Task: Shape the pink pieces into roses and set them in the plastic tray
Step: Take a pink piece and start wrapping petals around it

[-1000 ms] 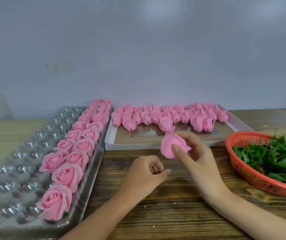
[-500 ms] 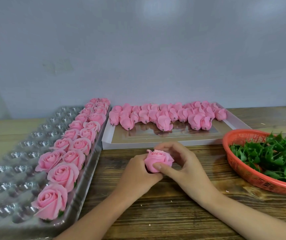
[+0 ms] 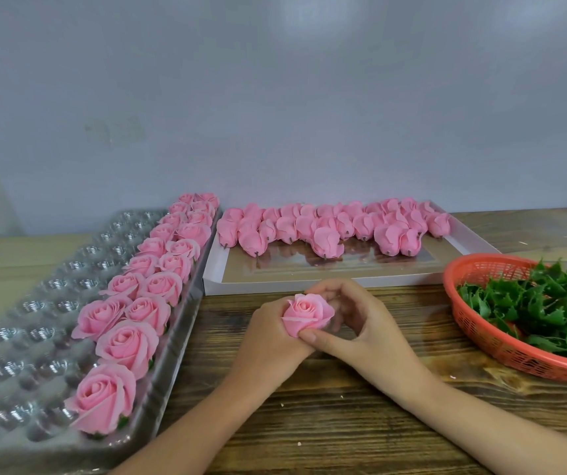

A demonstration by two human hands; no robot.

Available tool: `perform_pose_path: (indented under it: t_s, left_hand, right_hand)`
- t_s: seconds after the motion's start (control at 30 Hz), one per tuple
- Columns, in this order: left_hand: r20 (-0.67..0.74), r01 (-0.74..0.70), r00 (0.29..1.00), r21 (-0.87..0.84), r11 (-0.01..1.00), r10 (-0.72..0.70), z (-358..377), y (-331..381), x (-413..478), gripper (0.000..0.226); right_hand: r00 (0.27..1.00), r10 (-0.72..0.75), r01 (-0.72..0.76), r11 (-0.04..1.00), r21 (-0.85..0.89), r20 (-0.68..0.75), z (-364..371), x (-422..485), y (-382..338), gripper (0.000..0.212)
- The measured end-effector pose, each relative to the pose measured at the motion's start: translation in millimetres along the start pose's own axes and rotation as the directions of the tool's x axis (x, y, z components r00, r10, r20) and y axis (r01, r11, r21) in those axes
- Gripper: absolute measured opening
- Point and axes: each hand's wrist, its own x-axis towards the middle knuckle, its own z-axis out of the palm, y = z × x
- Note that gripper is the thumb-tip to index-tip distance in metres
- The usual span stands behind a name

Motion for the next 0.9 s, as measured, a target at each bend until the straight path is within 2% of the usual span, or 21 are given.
perform_pose_path:
  t_s: [0.1,0.2,0.37,0.5,0.63,0.8,0.9]
  left_hand:
    - [0.007,-0.008,1.0,-0.014,1.0,0.008,0.6,-2.3,0.3,0.014]
    - [-0.009,-0.009,1.0,0.024,1.0,0.009,0.5,-3.3,0.3,0.007]
    - [0.01,-0.034,0.999,0.24,0.97,0.033,2.3,-4.5,0.8,0.01]
    - [-0.002,-0.039,0.999,0.235,0.971,0.041,3.1,-4.2,-2.1,0.018]
    - [-0.02,-0.033,0.999,0.186,0.982,0.038,3.1,-5.1,-1.7,0.006]
    - [-0.022,-0.051,0.998,0.044,0.998,0.052,1.2,-5.3,-1.4,0.005]
    - [-0.016,-0.079,0.997,0.104,0.991,0.081,2.0,-7.1,-0.5,0.002]
  right_hand:
    - [1.0,-0.012,0.012,1.0,0.023,0.019,0.5,-0.7,-1.1,0.04]
    - [1.0,-0.021,0.02,0.997,0.075,0.01,0.7,-1.3,-2.0,0.04]
    - [1.0,-0.012,0.011,0.998,0.065,0.018,0.7,-2.3,-3.5,0.039]
    - [0.999,-0.036,0.037,0.999,-0.017,0.024,0.9,-3.2,-6.2,0.027]
    - [0.994,-0.094,0.099,0.988,-0.119,0.048,0.2,-3.6,-8.0,0.018]
    - [0.99,-0.103,0.115,0.985,-0.129,0.096,-1.0,-3.5,-8.1,0.023]
    - [0.996,-0.06,0.066,0.994,-0.089,0.07,0.8,-4.2,-7.3,0.039]
